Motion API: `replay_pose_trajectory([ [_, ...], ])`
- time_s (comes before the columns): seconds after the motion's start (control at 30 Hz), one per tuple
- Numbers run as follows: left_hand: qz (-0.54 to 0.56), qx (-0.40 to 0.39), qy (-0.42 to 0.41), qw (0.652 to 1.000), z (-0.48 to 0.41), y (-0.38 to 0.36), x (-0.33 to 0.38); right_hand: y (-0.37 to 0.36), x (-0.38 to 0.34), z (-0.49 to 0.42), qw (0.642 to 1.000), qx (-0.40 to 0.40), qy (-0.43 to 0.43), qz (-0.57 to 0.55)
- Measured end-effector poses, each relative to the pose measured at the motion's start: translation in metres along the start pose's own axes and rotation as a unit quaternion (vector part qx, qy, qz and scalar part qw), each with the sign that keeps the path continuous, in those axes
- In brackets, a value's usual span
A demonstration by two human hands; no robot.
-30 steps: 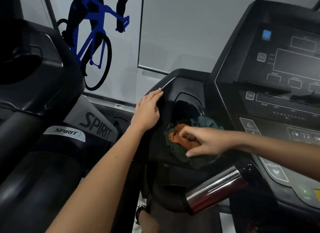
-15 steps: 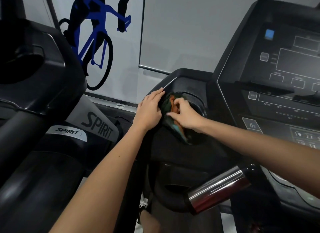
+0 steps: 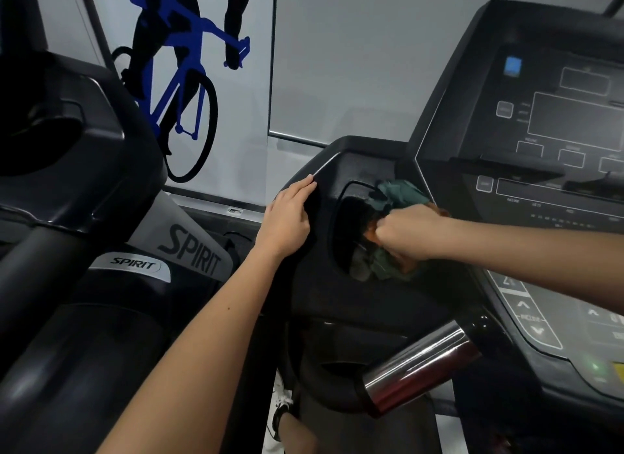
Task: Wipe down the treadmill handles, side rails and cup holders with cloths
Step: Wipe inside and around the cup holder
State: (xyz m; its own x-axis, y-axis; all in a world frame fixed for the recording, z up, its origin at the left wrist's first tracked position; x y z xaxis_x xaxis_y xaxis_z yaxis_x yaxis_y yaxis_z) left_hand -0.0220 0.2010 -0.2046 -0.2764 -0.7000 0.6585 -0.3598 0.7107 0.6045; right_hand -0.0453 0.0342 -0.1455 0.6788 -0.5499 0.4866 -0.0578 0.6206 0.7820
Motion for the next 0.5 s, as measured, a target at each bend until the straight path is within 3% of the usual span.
replay_pose_trajectory([
  [0.1, 0.005, 0.002, -0.002, 1.000, 0.000, -0.001, 0.000, 0.001, 0.011, -0.014, 0.990, 0.083, -0.065, 0.093],
  [0.17, 0.002, 0.004, -0.002, 1.000, -0.001, 0.000, 0.001, 0.010, 0.014, -0.024, 0.967, 0.223, -0.046, 0.114],
  [0.23, 0.000, 0.005, -0.001, 1.000, -0.001, 0.000, 0.001, 0.014, 0.015, -0.029, 0.952, 0.285, -0.013, 0.107],
  [0.37, -0.005, 0.003, -0.002, 1.000, 0.000, 0.000, 0.001, 0.006, 0.014, -0.024, 0.947, 0.301, -0.021, 0.107],
  [0.5, -0.013, -0.005, -0.002, 1.000, 0.000, 0.000, 0.002, -0.001, 0.011, -0.011, 0.971, 0.217, -0.069, 0.078],
])
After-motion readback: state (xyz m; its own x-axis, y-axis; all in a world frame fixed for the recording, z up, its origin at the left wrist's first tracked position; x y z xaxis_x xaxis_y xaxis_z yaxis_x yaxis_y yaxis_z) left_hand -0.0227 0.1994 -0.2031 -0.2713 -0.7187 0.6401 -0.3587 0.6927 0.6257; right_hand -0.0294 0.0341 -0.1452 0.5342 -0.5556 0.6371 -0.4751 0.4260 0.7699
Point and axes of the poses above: each hand's wrist, its own z-axis away from the middle knuckle, its own y-axis out of the back of the hand, x = y × z, the point moved 4 cm from there along -z, towards the middle knuckle, and after that the axes turned 10 degrees about x, right-handed, at the moved point
